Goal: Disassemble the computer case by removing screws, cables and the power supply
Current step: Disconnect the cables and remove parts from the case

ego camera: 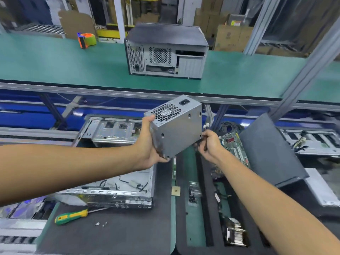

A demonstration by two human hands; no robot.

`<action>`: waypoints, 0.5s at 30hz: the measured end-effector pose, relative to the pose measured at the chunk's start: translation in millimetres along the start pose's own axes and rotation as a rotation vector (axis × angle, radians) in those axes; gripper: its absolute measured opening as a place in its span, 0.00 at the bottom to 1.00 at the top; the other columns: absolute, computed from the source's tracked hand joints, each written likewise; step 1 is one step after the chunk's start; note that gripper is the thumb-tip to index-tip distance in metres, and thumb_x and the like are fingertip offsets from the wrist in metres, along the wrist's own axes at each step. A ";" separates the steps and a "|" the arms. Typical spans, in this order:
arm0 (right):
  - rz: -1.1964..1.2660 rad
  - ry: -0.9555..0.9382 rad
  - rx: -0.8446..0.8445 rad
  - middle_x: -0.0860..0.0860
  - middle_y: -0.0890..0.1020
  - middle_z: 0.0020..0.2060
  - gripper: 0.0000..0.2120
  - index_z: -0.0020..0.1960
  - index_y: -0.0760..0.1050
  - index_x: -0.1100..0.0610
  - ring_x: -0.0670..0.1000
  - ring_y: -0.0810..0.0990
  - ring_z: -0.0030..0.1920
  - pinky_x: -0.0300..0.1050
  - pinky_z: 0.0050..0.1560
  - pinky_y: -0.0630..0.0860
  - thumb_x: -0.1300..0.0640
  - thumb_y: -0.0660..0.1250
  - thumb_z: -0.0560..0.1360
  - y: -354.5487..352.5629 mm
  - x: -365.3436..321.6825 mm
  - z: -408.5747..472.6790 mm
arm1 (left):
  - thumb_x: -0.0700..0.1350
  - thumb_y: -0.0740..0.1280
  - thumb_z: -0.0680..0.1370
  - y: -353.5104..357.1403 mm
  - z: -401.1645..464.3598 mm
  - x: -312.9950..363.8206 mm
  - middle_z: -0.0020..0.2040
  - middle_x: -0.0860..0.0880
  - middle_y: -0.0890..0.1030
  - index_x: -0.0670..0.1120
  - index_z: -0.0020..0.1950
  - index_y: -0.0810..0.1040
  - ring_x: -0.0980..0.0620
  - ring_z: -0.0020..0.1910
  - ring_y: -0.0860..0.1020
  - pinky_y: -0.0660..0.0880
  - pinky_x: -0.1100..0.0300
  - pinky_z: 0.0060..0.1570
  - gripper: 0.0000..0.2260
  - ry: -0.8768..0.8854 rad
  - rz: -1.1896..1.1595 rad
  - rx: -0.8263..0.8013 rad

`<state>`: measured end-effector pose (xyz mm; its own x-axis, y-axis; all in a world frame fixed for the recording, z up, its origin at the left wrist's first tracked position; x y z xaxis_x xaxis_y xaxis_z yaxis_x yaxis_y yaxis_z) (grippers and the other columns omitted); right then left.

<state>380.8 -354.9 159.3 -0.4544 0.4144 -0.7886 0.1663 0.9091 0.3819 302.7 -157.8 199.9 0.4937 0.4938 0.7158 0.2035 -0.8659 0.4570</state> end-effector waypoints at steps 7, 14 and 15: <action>-0.204 -0.040 0.084 0.48 0.69 0.18 0.16 0.37 0.63 0.57 0.43 0.64 0.15 0.35 0.16 0.62 0.62 0.51 0.83 -57.5 -13.5 32.0 | 0.72 0.65 0.72 46.8 40.2 -53.5 0.65 0.41 0.80 0.53 0.73 0.68 0.38 0.59 0.81 0.80 0.42 0.52 0.36 -0.060 -0.075 0.158; -0.622 -0.177 0.208 0.54 0.72 0.41 0.01 0.50 0.65 0.57 0.52 0.71 0.35 0.49 0.35 0.73 0.62 0.56 0.81 -94.3 -10.2 75.0 | 0.72 0.70 0.65 66.9 80.5 -105.0 0.57 0.46 0.75 0.52 0.53 0.65 0.41 0.54 0.79 0.77 0.36 0.54 0.31 -0.058 -0.208 0.446; -0.659 -0.187 0.244 0.53 0.74 0.42 0.01 0.53 0.65 0.57 0.53 0.73 0.38 0.53 0.41 0.75 0.60 0.57 0.81 -96.9 -7.2 77.1 | 0.74 0.70 0.63 71.8 84.9 -112.9 0.56 0.46 0.75 0.51 0.52 0.65 0.42 0.52 0.79 0.78 0.39 0.54 0.33 -0.060 -0.233 0.478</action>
<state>435.4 -442.7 90.8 -0.3737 -0.2420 -0.8954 0.1099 0.9470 -0.3019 333.4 -282.5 107.0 0.4338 0.6840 0.5865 0.6689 -0.6806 0.2990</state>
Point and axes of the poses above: each hand's wrist, its own z-axis towards the middle knuckle, its own y-axis out of the palm, x = y × z, the point moved 7 cm from there along z, towards the middle knuckle
